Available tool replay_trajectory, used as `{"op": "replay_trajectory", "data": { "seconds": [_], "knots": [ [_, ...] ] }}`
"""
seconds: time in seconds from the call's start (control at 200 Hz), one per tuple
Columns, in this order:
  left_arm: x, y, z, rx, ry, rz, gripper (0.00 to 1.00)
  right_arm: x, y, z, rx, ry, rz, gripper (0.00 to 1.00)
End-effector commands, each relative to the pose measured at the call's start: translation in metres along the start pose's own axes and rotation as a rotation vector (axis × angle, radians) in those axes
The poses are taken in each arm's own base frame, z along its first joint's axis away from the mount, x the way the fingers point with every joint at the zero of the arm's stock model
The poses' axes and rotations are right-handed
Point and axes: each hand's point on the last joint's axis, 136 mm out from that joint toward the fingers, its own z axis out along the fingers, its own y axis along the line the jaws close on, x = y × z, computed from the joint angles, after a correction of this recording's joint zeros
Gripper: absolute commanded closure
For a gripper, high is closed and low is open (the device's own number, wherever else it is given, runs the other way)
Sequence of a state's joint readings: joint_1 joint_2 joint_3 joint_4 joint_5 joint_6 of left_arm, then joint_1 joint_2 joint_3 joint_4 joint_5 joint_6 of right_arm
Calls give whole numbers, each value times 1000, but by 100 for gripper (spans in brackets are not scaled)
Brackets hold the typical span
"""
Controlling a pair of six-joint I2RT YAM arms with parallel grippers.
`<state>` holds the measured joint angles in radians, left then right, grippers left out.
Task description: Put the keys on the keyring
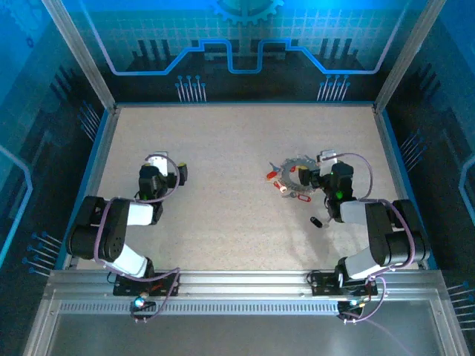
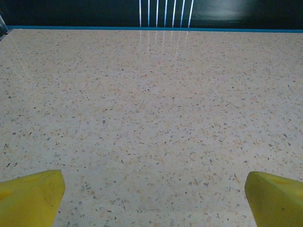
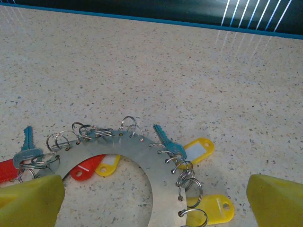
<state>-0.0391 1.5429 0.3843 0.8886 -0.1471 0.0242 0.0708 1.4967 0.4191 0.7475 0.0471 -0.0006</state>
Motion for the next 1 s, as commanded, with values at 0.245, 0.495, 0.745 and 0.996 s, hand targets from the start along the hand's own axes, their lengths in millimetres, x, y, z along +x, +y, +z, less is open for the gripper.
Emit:
{"op": "replay_trajectory", "data": {
  "seconds": [0.245, 0.495, 0.745, 0.996],
  "knots": [
    [-4, 0, 0, 13, -16, -15, 1, -5, -6, 3, 7, -5, -3, 0],
    [-4, 4, 1, 11, -13, -33, 1, -5, -5, 3, 5, -5, -4, 0],
    [-4, 3, 1, 12, -13, -32, 1, -5, -6, 3, 3, -5, -1, 0],
    [-6, 2, -1, 19, -26, -29, 1, -28, -15, -20, 62, -48, 16, 0]
  ]
}}
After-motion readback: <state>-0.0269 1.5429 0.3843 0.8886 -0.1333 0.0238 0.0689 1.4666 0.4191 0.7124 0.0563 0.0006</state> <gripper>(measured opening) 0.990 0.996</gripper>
